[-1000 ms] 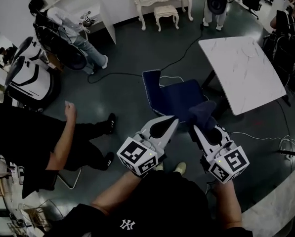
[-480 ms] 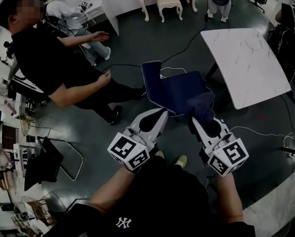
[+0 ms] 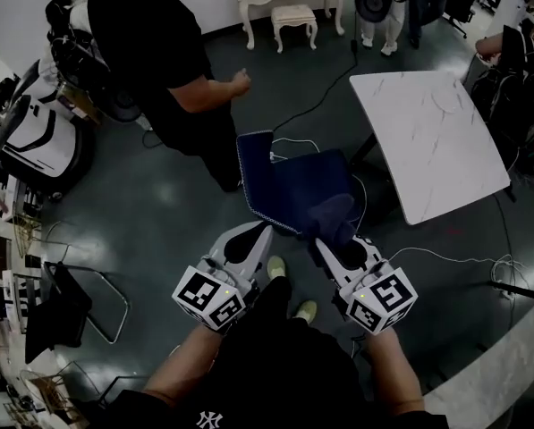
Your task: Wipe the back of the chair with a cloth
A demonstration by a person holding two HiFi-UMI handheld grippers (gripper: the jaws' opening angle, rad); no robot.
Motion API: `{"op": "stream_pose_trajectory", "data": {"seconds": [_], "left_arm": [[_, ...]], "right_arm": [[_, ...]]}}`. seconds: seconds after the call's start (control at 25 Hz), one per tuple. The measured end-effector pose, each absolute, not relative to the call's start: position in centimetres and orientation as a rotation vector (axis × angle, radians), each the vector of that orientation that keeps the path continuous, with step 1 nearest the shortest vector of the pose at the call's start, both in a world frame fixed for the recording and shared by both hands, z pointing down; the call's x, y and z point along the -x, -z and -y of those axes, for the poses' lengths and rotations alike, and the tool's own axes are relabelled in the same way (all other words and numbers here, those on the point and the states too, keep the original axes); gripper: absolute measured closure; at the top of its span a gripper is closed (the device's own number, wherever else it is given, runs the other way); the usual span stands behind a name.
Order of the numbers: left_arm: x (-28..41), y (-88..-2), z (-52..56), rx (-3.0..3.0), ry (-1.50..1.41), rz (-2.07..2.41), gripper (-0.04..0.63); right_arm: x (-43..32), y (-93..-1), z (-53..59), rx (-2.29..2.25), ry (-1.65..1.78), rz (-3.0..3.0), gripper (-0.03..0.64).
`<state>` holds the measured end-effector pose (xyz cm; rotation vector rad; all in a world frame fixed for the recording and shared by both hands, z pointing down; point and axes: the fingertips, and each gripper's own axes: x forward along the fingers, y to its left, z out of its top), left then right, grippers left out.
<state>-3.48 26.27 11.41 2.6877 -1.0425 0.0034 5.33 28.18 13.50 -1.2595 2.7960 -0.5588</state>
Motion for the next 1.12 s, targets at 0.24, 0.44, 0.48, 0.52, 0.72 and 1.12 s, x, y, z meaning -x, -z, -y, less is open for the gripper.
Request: {"op": "stream_pose_trajectory", "data": {"seconds": [0.24, 0.44, 0.48, 0.52, 0.72, 1.12], "left_arm": [[5.1, -13.1, -21.3, -2.689, 0.01, 1.036, 0.588], [6.4, -13.5, -15.4, -2.703, 0.033, 1.03, 0.588], [6.8, -13.7, -14.4, -2.696, 0.032, 1.031, 0.588], [7.1, -14.0, -13.2, -2.688, 0.031, 1.031, 0.588], [8.9, -15.5, -5.7, -2.721, 0.043, 0.994, 0.588], [12.1, -22.4, 2.4, -2.64, -0.005, 1.089, 0.588]], "right_arm": [[-3.2, -15.2, -23.2, 1.272, 0.603, -2.841, 0.528], [-2.1, -15.4, -17.4, 1.292, 0.602, -2.871, 0.528], [-1.9, -15.6, -16.4, 1.29, 0.615, -2.878, 0.528], [-1.7, -15.9, -15.3, 1.292, 0.627, -2.885, 0.528], [-0.6, -18.0, -8.2, 1.329, 0.596, -2.897, 0.528], [0.2, -31.1, 0.0, 1.258, 0.767, -3.02, 0.528]]}}
